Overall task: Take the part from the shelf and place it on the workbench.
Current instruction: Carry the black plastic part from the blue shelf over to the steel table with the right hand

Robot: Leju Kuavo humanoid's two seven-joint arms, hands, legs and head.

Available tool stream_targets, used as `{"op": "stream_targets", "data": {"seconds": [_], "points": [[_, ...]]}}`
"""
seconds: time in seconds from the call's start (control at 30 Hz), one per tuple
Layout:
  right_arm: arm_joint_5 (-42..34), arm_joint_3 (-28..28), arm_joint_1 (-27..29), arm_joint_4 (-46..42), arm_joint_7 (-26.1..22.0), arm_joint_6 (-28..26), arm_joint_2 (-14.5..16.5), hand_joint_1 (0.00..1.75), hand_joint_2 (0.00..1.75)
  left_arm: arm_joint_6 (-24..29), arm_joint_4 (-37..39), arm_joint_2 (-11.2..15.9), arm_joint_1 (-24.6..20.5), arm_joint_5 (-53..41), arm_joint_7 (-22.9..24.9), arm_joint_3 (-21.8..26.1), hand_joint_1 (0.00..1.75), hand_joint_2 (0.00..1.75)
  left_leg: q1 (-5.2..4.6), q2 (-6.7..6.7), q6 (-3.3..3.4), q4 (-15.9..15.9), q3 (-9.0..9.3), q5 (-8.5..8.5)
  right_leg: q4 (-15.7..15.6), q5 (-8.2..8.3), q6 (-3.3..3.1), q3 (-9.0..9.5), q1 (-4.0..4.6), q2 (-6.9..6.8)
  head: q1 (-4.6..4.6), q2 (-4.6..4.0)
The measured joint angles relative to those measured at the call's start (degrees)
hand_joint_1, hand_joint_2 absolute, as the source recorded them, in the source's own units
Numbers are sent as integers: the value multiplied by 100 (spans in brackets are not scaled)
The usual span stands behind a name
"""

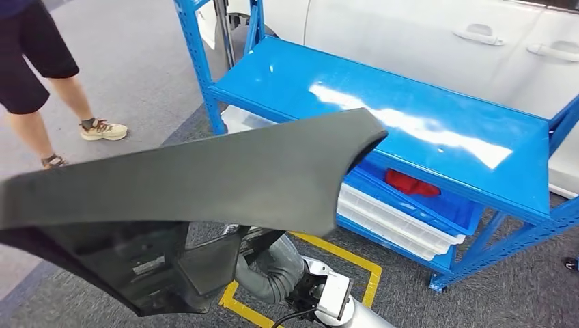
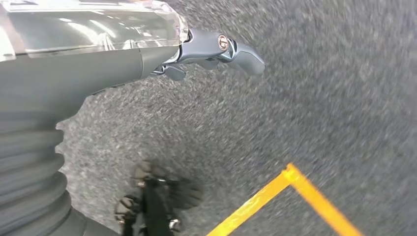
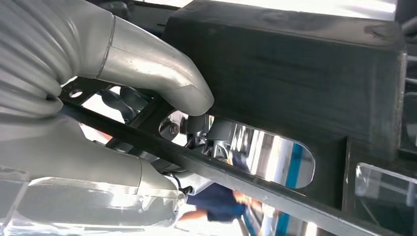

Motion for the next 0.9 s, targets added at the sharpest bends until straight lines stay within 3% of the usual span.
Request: {"op": "stream_targets", "data": {"seconds": [0.03, 0.07, 0.13, 0.2, 0.3, 0.33, 0.4, 0.47, 0.53, 0.6, 0.63, 0.67, 0.7, 0.77, 0.83, 0.9], "points": [[13, 4, 1, 30, 1, 4, 1, 175, 175, 7, 0, 1, 8, -11, -4, -1, 0, 175, 22, 32, -38, 209, -89, -56, 22, -14, 9, -11, -4, -85, 1, 0], [28, 9, 1, 63, 3, 5, 3, 175, 175, 15, 0, 0, 21, -22, -7, -1, 0, 175, 45, 57, -71, 215, -71, -11, 50, -31, 23, -24, -10, -164, 1, 0], [54, 17, -4, 122, 7, -8, 23, 175, 175, 27, 0, -4, 38, -29, 2, -1, 0, 175, 81, 176, -119, -413, 301, 291, 136, -87, 71, -43, -28, -299, 1, -1], [62, 20, -14, 158, 8, -23, 51, 175, 175, 28, 0, -7, 33, -26, 10, -1, 0, 175, 90, 338, -131, -1060, 656, 477, 213, -141, 114, -51, -33, -386, 1, -1], [63, 20, -20, 169, 8, -27, 64, 175, 175, 27, 0, -14, 28, -25, 13, 0, 0, 175, 80, 414, -116, -1208, 729, 466, 236, -158, 130, -56, -28, -409, 1, -1], [64, 20, -27, 177, 10, -31, 71, 175, 175, 27, -1, -23, 25, -27, 16, 1, 0, 175, 67, 413, -95, -1197, 727, 469, 246, -166, 142, -60, -19, -419, 1, -1], [79, 32, -59, 265, 26, -46, 104, 175, 175, 27, -1, -56, 34, -44, 38, 0, 0, 175, 42, 325, 34, -1163, 697, 486, 283, -202, 220, -70, -15, -453, 1, 0], [102, 50, -96, 405, 38, -62, 140, 175, 175, 26, 0, -103, 44, -75, 61, -1, 0, 175, 41, 179, 174, -1161, 656, 529, 537, -403, 316, -173, -42, -299, 1, 0], [118, 58, -110, 524, 36, -75, 152, 175, 175, 26, 0, -143, 27, -98, 71, -1, 0, 175, 41, 66, 226, -1173, 622, 561, 1230, -795, 350, -490, -66, -55, 1, -1], [131, 66, -112, 637, 34, -89, 153, 175, 175, 25, 0, -166, 15, -106, 85, -1, 0, 175, 27, -60, 244, -1169, 591, 576, 1922, -1040, 344, -826, -66, 21, 1, -1], [139, 72, -114, 686, 34, -97, 154, 175, 175, 23, 0, -180, 20, -108, 95, -1, 0, 175, 22, -133, 245, -1165, 585, 580, 1996, -998, 331, -868, -66, 35, 1, -1], [146, 77, -119, 728, 34, -110, 157, 175, 175, 21, 0, -194, 25, -107, 104, 0, 0, 175, 19, -210, 243, -1158, 584, 583, 1834, -847, 310, -799, -66, 55, 1, -1], [154, 83, -129, 763, 34, -123, 162, 175, 175, 19, 0, -213, 28, -106, 110, 0, 0, 175, 17, -289, 237, -1152, 586, 587, 1471, -619, 282, -633, -66, 114, 1, -1], [169, 92, -165, 821, 31, -142, 174, 175, 175, 16, 1, -265, 21, -105, 118, 1, 0, 175, 23, -431, 205, -1138, 563, 604, 690, -273, 228, -288, -76, 419, 1, -1], [191, 104, -195, 870, 22, -147, 186, 175, 175, 12, 2, -304, 16, -98, 123, 2, 0, 175, 54, -563, 131, -1143, 505, 642, 372, -193, 209, -177, -69, 615, 1, -1], [223, 126, -222, 911, 15, -150, 213, 175, 175, 15, 3, -316, 42, -90, 127, 3, 0, 175, 79, -660, 46, -1177, 472, 686, 310, -159, 183, -168, -70, 503, 0, -1]]}}
